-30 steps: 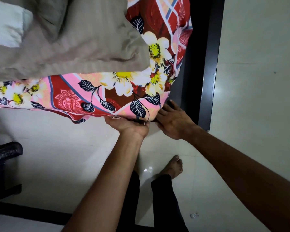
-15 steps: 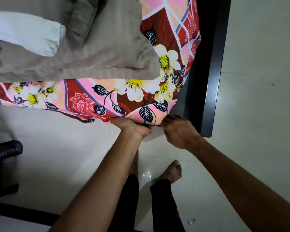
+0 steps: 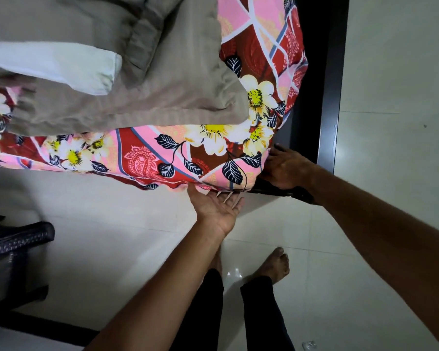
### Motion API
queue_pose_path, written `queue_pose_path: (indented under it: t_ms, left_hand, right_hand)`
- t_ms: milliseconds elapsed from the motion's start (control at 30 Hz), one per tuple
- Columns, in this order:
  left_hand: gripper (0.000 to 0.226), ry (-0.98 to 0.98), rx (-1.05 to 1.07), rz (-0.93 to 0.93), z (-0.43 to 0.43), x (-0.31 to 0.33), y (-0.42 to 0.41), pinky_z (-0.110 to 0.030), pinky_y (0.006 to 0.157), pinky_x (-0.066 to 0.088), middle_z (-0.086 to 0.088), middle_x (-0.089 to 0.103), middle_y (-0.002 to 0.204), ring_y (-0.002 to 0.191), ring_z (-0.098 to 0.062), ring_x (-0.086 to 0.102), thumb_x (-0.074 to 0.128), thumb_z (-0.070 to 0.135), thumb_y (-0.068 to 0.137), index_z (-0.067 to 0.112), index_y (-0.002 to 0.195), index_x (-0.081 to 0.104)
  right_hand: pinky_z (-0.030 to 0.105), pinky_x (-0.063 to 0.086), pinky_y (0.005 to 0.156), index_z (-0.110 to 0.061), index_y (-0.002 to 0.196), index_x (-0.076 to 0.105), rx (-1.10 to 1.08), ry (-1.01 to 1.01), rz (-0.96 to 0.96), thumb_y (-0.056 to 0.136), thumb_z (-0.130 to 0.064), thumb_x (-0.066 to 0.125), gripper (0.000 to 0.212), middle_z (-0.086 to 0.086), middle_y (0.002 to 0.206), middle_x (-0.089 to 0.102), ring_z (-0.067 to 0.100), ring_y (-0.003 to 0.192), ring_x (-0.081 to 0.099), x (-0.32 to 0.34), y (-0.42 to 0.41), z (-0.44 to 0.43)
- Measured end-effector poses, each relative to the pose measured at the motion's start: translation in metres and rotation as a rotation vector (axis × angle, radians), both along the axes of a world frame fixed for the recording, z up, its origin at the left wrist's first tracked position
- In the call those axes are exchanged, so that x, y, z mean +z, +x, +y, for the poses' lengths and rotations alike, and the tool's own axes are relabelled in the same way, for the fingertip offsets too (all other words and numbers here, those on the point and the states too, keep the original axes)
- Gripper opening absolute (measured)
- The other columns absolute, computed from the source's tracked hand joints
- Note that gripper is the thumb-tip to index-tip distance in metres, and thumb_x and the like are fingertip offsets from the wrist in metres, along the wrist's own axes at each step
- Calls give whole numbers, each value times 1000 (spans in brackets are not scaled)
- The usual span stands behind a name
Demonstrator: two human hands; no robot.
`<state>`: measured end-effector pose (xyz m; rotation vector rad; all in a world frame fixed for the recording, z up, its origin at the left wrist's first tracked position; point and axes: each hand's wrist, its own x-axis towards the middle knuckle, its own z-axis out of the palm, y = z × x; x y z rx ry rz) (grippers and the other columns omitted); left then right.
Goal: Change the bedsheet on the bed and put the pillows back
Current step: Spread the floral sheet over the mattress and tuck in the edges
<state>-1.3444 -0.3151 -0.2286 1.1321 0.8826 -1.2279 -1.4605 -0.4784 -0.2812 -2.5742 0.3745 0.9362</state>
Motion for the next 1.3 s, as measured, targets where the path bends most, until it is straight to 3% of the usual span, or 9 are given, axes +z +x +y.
queue_pose_path:
  t_ms: [67,167,267,333,467,567,667,1000,1300]
  left_hand:
    - [59,60,-95,-63,2,3,-12,-46,104,43,-15,61,128,119,-31,60,34,59,97,12,125,56]
    - [21,204,-464,-301,7,19,-42,-36,81,49,-6,68,93,94,-24,68,49,30,97,15,95,63]
    - [17,90,-837,-906,9,31,-52,-35,70,49,-2,66,72,75,-22,65,58,26,89,14,80,66]
    - [15,-78,-1039,-1398,-5,36,-39,-33,70,51,3,67,79,77,-16,62,61,27,89,15,85,67]
    - [34,-88,-1371,-2178,-58,36,-3,-43,96,41,-1,63,130,124,-26,53,62,34,89,21,120,68]
    - [65,95,-1653,-2259,-87,21,22,-49,116,23,-5,32,161,150,-29,23,52,51,91,28,151,42]
    - [78,242,-1865,-2260,-93,2,30,-53,121,14,-9,12,167,154,-32,8,41,60,92,24,159,22]
    - [76,289,-1857,-2272,-92,-3,25,-53,122,10,-9,9,167,154,-32,4,40,57,92,22,158,24]
    - [75,332,-1822,-2290,-94,-7,26,-52,122,10,-8,12,167,154,-30,6,42,58,89,26,156,31]
  right_hand:
    - [48,10,125,-26,157,30,-35,-2,-22,103,-46,25,58,-3,165,25,23,154,14,-1,0,4]
    - [46,37,114,-21,143,51,-110,40,-26,99,-33,40,47,3,150,50,27,139,44,1,-10,12]
    - [42,57,89,-26,125,63,-299,-10,-91,90,-32,46,40,1,127,66,28,112,64,10,-23,11]
    - [41,52,98,-22,130,61,-393,-67,-177,91,-29,47,42,6,130,64,30,118,60,10,-28,8]
    - [51,8,125,-21,160,20,-261,-173,-77,101,-41,34,63,1,168,12,24,156,5,2,-14,-1]
    - [52,4,125,-25,160,21,-110,-97,-87,103,-46,35,62,-3,169,10,21,156,-3,-11,0,-11]
    - [52,2,125,-25,161,15,-132,-45,-91,104,-45,36,64,-4,169,5,21,155,-8,-22,-1,-14]
    - [44,17,124,-17,159,25,-514,-99,-213,98,-28,50,67,5,166,22,27,154,18,-12,-22,1]
    - [52,0,125,-32,161,9,-91,-77,-80,100,-36,40,68,-8,169,-2,21,155,-10,-32,10,-49]
